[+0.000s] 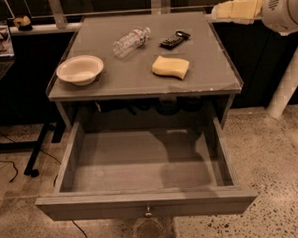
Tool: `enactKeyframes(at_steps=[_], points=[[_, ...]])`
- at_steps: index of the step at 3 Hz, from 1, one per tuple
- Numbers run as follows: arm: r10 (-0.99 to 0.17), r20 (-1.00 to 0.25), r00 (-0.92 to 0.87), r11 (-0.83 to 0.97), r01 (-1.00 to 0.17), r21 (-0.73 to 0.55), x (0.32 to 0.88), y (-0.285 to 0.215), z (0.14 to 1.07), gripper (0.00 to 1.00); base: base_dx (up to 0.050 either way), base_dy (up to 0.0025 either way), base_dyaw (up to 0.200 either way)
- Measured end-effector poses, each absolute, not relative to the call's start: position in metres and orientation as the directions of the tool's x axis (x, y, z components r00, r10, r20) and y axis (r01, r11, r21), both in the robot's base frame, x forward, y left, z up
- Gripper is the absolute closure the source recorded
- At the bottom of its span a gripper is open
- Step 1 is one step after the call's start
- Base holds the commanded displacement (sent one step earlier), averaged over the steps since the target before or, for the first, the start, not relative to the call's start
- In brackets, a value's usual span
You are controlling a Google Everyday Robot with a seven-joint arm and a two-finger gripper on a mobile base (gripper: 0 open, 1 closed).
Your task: Place water bottle into top drawer
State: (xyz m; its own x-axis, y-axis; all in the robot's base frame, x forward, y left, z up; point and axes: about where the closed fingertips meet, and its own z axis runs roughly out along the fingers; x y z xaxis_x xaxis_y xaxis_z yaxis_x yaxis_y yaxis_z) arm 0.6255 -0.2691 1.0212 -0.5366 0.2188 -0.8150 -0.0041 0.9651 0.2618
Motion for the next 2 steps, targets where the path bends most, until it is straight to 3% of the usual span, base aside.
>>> enactKeyframes(at_steps=[1, 2], points=[[0.300, -0.793, -0.530, 0.944, 0.044, 0.327, 0.6502, -0.2485, 1.0268, 0.00, 0.000, 0.00000, 0.000], [0.299, -0.795, -0.528, 0.945, 0.045, 0.325, 0.6499, -0.2489, 1.0271, 0.00, 0.000, 0.00000, 0.000]])
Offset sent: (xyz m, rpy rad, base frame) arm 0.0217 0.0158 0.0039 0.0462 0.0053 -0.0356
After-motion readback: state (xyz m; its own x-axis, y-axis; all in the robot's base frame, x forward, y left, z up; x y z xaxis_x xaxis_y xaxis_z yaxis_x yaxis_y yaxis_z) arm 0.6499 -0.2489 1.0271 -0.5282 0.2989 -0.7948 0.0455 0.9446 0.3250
